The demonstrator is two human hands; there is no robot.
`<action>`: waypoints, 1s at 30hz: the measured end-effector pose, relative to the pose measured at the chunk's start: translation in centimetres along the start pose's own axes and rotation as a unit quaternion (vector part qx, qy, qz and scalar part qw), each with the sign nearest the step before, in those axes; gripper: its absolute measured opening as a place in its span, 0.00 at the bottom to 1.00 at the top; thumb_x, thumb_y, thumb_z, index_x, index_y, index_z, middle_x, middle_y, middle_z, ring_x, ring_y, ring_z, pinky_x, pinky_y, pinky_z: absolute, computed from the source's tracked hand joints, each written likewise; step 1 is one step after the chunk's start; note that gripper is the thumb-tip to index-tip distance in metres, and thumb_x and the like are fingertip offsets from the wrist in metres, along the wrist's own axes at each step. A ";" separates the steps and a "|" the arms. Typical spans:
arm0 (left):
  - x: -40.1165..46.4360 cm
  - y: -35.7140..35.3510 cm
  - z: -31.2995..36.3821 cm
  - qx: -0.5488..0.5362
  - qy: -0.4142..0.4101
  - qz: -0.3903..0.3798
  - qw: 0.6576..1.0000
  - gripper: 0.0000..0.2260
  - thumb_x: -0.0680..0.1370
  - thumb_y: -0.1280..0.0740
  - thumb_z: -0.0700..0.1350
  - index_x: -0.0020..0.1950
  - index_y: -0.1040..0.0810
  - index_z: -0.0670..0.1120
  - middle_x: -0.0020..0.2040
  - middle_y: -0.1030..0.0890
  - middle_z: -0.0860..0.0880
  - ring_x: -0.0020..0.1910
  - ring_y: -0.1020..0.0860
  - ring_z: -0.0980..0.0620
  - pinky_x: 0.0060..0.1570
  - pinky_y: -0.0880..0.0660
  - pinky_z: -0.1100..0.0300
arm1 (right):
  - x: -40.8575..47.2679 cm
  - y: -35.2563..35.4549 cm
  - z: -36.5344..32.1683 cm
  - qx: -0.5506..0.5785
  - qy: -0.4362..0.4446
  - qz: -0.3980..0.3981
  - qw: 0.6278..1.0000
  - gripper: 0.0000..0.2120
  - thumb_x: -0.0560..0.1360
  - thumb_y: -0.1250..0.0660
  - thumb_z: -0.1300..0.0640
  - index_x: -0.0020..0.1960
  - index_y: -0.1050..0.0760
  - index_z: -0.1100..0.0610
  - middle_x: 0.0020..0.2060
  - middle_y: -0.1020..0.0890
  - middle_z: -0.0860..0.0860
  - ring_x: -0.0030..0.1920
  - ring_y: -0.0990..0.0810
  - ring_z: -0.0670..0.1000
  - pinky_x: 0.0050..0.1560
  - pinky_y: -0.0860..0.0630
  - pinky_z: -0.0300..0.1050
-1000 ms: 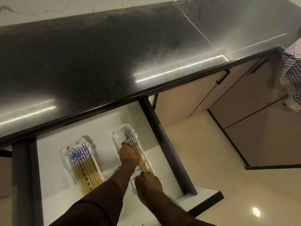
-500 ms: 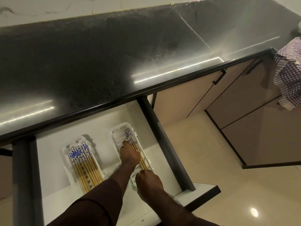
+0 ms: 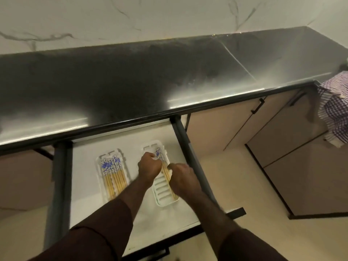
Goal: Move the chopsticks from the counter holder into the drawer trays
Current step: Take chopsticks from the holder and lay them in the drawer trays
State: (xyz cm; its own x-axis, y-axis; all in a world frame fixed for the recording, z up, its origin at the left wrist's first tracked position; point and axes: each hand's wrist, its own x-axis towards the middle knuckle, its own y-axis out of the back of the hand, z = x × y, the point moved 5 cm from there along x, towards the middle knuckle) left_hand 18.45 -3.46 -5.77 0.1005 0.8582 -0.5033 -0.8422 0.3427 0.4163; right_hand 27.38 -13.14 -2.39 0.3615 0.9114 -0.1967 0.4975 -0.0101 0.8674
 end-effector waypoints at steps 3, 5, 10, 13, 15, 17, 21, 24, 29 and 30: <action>-2.9 2.7 1.1 -0.044 -0.018 0.013 0.999 0.13 0.72 0.34 0.38 0.56 0.25 0.45 0.53 0.20 0.41 0.50 0.19 0.41 0.48 0.19 0.45 | -1.0 3.0 -1.6 0.014 0.035 0.050 0.998 0.13 0.76 0.33 0.59 0.61 0.21 0.56 0.51 0.15 0.53 0.47 0.16 0.55 0.49 0.18 0.50; -4.5 4.5 1.6 -0.068 -0.034 0.019 0.997 0.13 0.73 0.32 0.39 0.57 0.25 0.45 0.52 0.19 0.41 0.48 0.19 0.43 0.48 0.18 0.44 | -1.9 4.7 -3.1 0.059 0.038 0.063 0.996 0.17 0.75 0.31 0.62 0.64 0.22 0.55 0.54 0.15 0.53 0.50 0.16 0.55 0.50 0.17 0.49; -9.0 11.2 2.6 -0.088 -0.095 0.061 0.990 0.12 0.76 0.31 0.42 0.59 0.25 0.47 0.53 0.19 0.45 0.50 0.19 0.45 0.53 0.19 0.47 | -4.1 7.1 -9.3 0.104 0.079 0.078 0.988 0.17 0.77 0.33 0.63 0.64 0.22 0.53 0.59 0.17 0.51 0.57 0.18 0.52 0.56 0.21 0.46; -11.1 17.4 2.6 -0.108 -0.124 0.102 0.981 0.12 0.76 0.30 0.43 0.59 0.24 0.48 0.51 0.18 0.47 0.50 0.19 0.47 0.54 0.20 0.46 | -5.0 7.4 -15.1 0.108 0.109 0.073 0.985 0.16 0.77 0.33 0.61 0.64 0.22 0.52 0.61 0.18 0.50 0.58 0.19 0.53 0.58 0.22 0.48; -12.3 21.8 2.1 -0.127 -0.138 0.126 0.974 0.10 0.76 0.31 0.42 0.57 0.23 0.48 0.49 0.18 0.46 0.49 0.18 0.47 0.52 0.19 0.46 | -6.0 7.1 -19.2 0.111 0.141 0.079 0.981 0.16 0.77 0.33 0.61 0.64 0.22 0.53 0.60 0.18 0.50 0.58 0.19 0.52 0.59 0.23 0.48; -13.6 26.9 1.2 -0.150 -0.152 0.152 0.965 0.10 0.76 0.31 0.40 0.56 0.23 0.47 0.47 0.18 0.46 0.47 0.18 0.47 0.51 0.19 0.46 | -7.1 6.5 -23.7 0.104 0.177 0.085 0.975 0.16 0.77 0.34 0.61 0.64 0.22 0.52 0.60 0.17 0.49 0.59 0.19 0.52 0.61 0.24 0.47; -16.1 37.4 -1.9 -0.188 -0.185 0.199 0.944 0.07 0.75 0.31 0.39 0.49 0.22 0.50 0.40 0.19 0.48 0.44 0.19 0.47 0.46 0.20 0.50 | -9.3 4.5 -32.9 0.098 0.242 0.095 0.961 0.17 0.75 0.36 0.62 0.62 0.20 0.53 0.55 0.15 0.52 0.56 0.18 0.54 0.59 0.23 0.46; -17.5 45.6 -4.8 -0.186 -0.201 0.204 0.940 0.07 0.76 0.31 0.40 0.50 0.23 0.51 0.43 0.18 0.47 0.46 0.19 0.48 0.48 0.19 0.48 | -11.1 2.6 -39.7 0.117 0.258 0.093 0.955 0.17 0.75 0.35 0.62 0.62 0.20 0.53 0.54 0.14 0.51 0.54 0.17 0.51 0.59 0.23 0.43; -18.6 58.2 -7.8 -0.181 -0.236 0.229 0.927 0.09 0.77 0.32 0.42 0.53 0.25 0.54 0.47 0.18 0.48 0.49 0.18 0.50 0.45 0.18 0.58 | -12.7 -0.4 -50.4 0.145 0.296 0.081 0.941 0.15 0.78 0.33 0.58 0.64 0.21 0.53 0.55 0.15 0.50 0.49 0.18 0.44 0.49 0.25 0.31; -18.5 60.1 -7.9 -0.183 -0.243 0.234 0.924 0.09 0.77 0.32 0.42 0.52 0.24 0.55 0.46 0.18 0.49 0.48 0.18 0.51 0.43 0.19 0.60 | -12.6 -0.7 -52.4 0.147 0.302 0.082 0.938 0.15 0.78 0.33 0.58 0.64 0.22 0.52 0.56 0.16 0.50 0.49 0.19 0.43 0.48 0.27 0.29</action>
State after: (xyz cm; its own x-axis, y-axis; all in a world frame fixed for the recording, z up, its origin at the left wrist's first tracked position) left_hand -38.21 -1.72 22.56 -0.1686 0.9803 0.1025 -0.9674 -0.1845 0.1733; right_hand -18.85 -3.10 23.39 -0.0172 0.9536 0.3005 0.7027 -0.2023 0.6821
